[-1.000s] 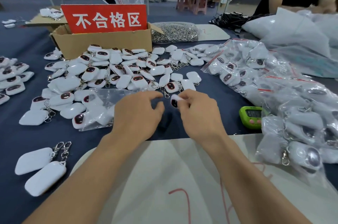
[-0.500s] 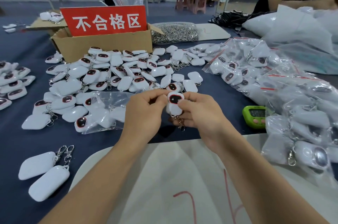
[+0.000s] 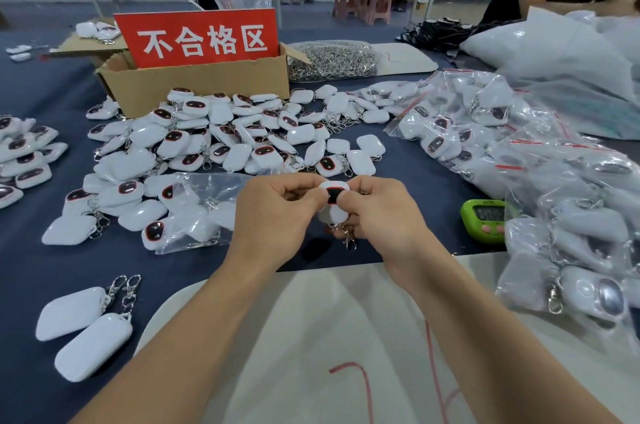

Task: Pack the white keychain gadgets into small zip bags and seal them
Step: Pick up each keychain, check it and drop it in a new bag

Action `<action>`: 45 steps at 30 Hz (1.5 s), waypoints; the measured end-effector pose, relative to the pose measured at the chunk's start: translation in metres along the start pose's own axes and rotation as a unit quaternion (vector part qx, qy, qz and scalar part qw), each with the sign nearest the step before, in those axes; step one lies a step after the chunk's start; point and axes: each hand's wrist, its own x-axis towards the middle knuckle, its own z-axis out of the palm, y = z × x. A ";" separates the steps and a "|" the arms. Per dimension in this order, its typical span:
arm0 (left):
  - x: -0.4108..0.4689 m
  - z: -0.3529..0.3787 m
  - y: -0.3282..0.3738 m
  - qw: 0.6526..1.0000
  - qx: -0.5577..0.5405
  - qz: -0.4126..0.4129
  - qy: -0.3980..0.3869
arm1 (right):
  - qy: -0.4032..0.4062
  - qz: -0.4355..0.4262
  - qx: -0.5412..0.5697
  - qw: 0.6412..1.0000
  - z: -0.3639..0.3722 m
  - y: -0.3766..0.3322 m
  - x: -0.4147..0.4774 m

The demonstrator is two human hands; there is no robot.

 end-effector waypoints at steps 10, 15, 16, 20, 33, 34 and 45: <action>0.001 0.002 -0.002 1.000 0.012 -0.025 0.001 | -0.033 -0.022 -0.026 0.999 0.000 -0.003 -0.003; 0.002 0.001 -0.002 0.999 0.034 -0.013 0.007 | -0.036 -0.027 -0.034 0.998 0.002 -0.003 -0.003; 0.001 0.001 -0.001 0.999 0.041 -0.008 0.010 | -0.037 -0.028 -0.034 0.998 0.003 -0.003 -0.003; 0.001 0.002 0.001 0.999 0.045 0.006 0.011 | -0.048 -0.035 -0.014 0.998 0.002 -0.002 -0.001; 0.001 0.002 -0.002 1.000 0.024 0.002 0.010 | -0.032 -0.035 -0.003 0.999 -0.001 -0.002 -0.002; 0.001 0.002 -0.003 1.000 0.023 0.002 0.010 | -0.031 -0.034 -0.001 0.999 -0.001 -0.003 -0.002; -0.001 0.001 0.002 0.997 0.072 0.024 0.033 | 0.090 -0.068 -0.011 0.994 -0.003 0.000 0.002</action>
